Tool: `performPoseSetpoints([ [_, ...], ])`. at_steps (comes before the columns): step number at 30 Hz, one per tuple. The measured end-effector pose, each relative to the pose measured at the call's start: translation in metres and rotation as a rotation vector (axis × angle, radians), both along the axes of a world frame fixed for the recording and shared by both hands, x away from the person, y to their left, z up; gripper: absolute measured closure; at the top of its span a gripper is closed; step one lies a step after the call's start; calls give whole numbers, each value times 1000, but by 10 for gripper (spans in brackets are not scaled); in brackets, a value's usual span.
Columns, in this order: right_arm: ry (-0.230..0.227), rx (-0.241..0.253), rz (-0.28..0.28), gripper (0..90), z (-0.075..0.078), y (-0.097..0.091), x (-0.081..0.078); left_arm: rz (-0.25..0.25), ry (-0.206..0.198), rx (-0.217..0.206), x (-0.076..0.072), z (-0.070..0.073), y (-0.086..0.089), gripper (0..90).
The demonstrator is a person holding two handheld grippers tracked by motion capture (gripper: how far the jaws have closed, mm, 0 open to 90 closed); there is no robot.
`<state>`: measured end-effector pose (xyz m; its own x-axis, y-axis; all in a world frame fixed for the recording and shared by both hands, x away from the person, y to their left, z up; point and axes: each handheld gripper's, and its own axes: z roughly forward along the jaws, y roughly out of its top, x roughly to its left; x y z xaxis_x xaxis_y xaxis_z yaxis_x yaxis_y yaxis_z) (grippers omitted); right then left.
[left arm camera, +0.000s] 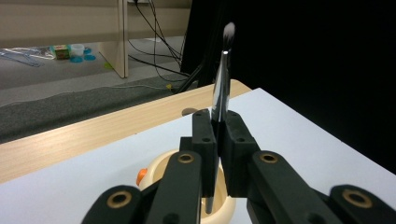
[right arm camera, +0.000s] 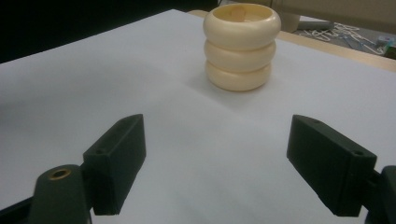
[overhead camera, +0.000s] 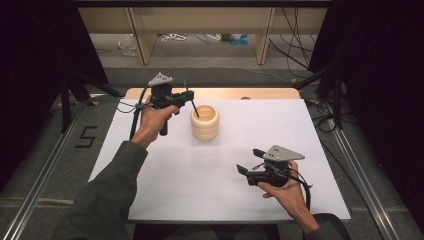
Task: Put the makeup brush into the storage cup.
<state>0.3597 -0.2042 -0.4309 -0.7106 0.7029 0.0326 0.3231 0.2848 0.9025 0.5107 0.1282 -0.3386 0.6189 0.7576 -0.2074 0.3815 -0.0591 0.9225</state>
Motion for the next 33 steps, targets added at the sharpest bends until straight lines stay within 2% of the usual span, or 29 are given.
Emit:
performPoseSetpoints([
  [13, 2, 6, 9, 209, 0, 0, 1, 13, -2, 33, 14, -5, -12, 847],
  [28, 8, -1, 14, 216, 0, -1, 0, 19, 10, 58, 27, -25, -24, 846],
  [30, 9, -2, 15, 217, 0, -1, 0, 19, 18, 51, 28, -28, -26, 846],
  [33, 9, -2, 15, 218, 0, -1, 0, 20, 28, 63, 28, -34, -29, 846],
])
